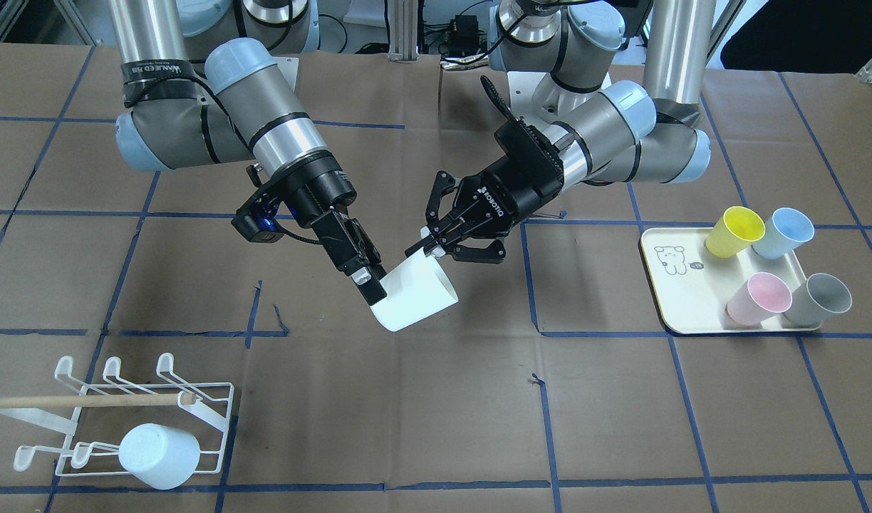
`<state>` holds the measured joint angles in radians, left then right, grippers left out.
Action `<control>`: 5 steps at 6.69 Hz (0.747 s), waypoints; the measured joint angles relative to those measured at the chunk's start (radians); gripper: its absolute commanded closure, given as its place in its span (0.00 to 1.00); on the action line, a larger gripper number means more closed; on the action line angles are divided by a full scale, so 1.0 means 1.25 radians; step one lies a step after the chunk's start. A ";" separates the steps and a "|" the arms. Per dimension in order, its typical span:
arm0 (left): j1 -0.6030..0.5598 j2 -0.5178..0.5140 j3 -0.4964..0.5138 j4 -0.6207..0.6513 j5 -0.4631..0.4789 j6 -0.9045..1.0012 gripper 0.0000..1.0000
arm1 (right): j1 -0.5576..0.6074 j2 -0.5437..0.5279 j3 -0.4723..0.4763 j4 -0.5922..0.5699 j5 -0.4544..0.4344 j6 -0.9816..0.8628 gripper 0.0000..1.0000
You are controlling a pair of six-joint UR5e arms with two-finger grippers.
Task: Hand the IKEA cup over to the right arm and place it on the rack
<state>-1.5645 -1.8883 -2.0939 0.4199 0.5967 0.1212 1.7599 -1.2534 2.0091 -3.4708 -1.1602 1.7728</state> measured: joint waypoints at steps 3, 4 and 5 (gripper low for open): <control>0.000 0.000 0.000 0.000 0.000 -0.001 0.94 | 0.003 0.028 -0.044 0.025 0.002 -0.001 0.00; 0.000 0.000 0.000 0.000 0.000 -0.002 0.94 | 0.006 0.036 -0.051 0.027 0.002 -0.002 0.00; 0.000 0.000 0.000 0.000 0.000 -0.002 0.94 | 0.012 0.041 -0.053 0.027 0.002 -0.002 0.00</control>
<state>-1.5646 -1.8883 -2.0940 0.4195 0.5967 0.1183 1.7744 -1.2024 1.9431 -3.4365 -1.1582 1.7706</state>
